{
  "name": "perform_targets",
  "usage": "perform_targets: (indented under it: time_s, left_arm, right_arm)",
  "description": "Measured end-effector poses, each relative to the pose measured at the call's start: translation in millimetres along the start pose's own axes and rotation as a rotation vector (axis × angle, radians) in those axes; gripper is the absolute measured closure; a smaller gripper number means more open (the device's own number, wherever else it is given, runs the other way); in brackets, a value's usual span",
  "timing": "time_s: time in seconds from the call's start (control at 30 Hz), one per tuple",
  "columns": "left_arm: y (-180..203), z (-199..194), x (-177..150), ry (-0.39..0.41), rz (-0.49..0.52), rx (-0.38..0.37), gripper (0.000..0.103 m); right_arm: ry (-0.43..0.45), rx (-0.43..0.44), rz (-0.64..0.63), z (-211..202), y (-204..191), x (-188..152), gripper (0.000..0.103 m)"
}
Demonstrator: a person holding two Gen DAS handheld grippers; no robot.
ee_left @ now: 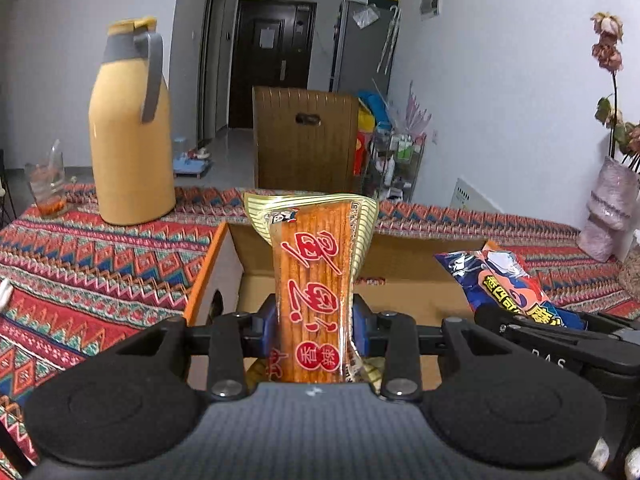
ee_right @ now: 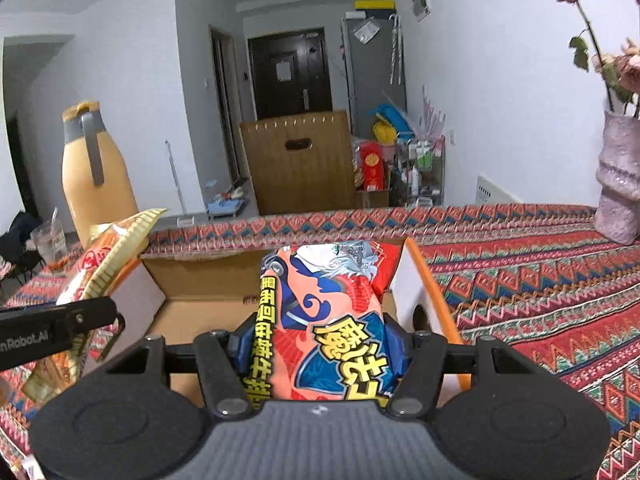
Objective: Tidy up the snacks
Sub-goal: 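Carry both packets into the cardboard box and open both grippers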
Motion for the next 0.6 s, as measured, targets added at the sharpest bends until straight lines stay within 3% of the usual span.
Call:
perform_targets:
  time_s: [0.13,0.23,0.3,0.37,0.47,0.6]
  left_arm:
    - [0,11,-8,-0.034,-0.004,-0.005,0.061]
    - [-4,10,-9,-0.031,-0.024,-0.008,0.04]
    - [-8,3,-7,-0.008,-0.04,0.002,0.018]
    - [-12,-5,-3,0.023,-0.054,0.014,0.003]
    - [-17,-13,2,0.046,-0.071,0.026,0.0]
    - [-16,-16,5,0.053,-0.074,0.025,0.0]
  right_arm:
    - [-0.032,-0.006,0.006,13,3,-6,0.043]
    - [-0.048,-0.014,0.014,20,6,-9,0.04]
    - [-0.041,-0.023,0.017,19,8,-9,0.032]
    - [-0.026,-0.03,0.026,16,10,-7,0.01]
    - [-0.01,-0.036,0.039,12,15,-5,0.001]
    - [-0.018,-0.031,0.057,8,20,-3,0.0]
Point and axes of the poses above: each gripper's, at about its wrist camera, not at the fingertips, and z roughly the way its jaws point, y to its right, x to its top, the point moved 9 cm from there along z, roughly the way its jaws point, and after that the axes turned 12 degrees about z, right-handed, at the moved point
